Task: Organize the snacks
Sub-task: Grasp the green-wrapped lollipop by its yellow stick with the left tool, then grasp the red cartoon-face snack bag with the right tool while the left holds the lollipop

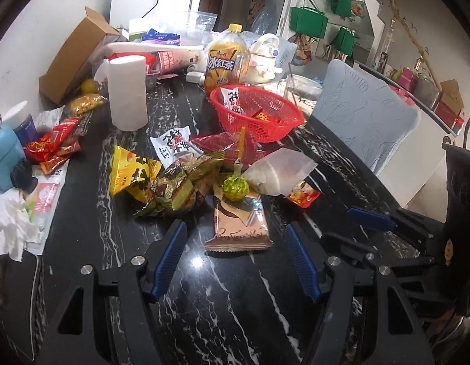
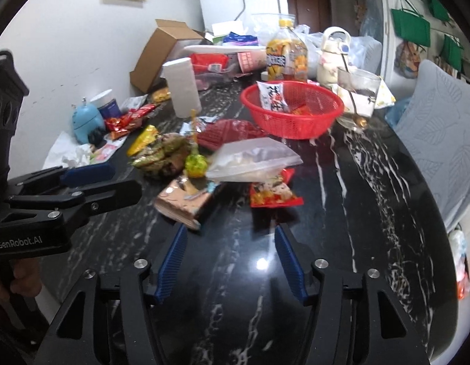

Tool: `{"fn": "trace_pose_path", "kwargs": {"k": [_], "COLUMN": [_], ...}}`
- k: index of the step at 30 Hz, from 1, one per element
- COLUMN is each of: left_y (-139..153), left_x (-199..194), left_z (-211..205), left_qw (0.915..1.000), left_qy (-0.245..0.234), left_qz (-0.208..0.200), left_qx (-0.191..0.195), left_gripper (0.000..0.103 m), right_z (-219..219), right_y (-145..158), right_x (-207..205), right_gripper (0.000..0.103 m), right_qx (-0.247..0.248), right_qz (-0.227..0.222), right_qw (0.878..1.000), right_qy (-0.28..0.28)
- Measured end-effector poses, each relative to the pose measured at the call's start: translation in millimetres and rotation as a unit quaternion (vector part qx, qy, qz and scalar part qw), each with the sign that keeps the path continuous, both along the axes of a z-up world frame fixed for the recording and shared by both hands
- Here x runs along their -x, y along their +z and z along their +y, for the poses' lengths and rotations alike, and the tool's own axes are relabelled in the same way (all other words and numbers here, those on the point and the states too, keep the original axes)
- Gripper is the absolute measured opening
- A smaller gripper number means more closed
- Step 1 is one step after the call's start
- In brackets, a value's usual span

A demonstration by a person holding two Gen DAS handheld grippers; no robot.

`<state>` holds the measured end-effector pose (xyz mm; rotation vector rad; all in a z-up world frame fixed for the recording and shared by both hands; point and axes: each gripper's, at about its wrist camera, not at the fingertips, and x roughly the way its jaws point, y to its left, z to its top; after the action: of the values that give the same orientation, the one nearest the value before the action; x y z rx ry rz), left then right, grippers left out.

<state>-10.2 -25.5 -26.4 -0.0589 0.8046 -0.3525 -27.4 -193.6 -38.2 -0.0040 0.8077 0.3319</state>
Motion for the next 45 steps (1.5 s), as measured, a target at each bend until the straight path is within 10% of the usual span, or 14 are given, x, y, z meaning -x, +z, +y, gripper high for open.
{"fn": "trace_pose_path", "kwargs": {"k": [25,36,45], "left_y": [-18.3,-32.1,-32.1], "left_x": [-56.4,-71.7,-69.9], "left_z": [-28.3,-35.5,-36.8], "left_qw": [0.9983,0.9978,0.9977], "left_qy": [-0.051,-0.055,-0.058], "left_qz": [-0.014,0.011,0.021], "left_qx": [-0.026,-0.035,-0.026], "left_gripper": [0.061,0.026,0.026], "right_z": [-25.9,-28.3,-24.5], "right_y": [-28.7,-38.0,-38.6], "right_x": [-72.6,-88.0,-89.0], "right_gripper": [0.062,0.062,0.052], "right_qx": [-0.029,-0.043,-0.031], "right_qz": [0.046,0.056,0.047], "right_qw": [0.998,0.997,0.998], "right_qy": [0.006,0.018,0.021]}}
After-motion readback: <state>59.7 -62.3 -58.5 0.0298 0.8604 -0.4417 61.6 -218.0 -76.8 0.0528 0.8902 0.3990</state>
